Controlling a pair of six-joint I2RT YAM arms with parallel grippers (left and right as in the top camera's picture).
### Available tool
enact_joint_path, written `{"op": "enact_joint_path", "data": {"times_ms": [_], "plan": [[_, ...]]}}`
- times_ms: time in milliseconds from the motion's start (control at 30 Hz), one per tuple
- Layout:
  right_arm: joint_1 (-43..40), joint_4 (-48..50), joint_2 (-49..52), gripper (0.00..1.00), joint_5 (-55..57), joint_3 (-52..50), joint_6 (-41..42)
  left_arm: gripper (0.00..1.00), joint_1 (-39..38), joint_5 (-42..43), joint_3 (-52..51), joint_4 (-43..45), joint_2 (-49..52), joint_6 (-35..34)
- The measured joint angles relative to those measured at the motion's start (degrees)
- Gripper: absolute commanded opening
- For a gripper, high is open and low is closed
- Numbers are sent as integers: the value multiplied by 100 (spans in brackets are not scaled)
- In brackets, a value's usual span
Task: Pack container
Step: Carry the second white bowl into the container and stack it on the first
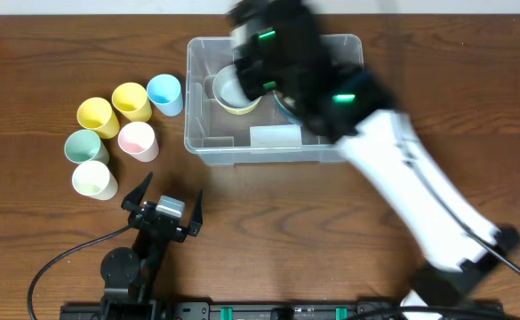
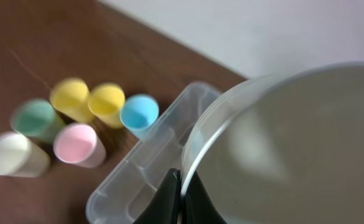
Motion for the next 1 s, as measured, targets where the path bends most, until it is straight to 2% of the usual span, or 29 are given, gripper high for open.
{"op": "enact_joint_path", "data": {"times_ms": [300,1000], "plan": [[291,737,1556,1,645,-13,-249,98,0,-2,0,0,0,0],[188,1545,2570,1,721,-15,-442,98,0,0,0,0,0,0]]}}
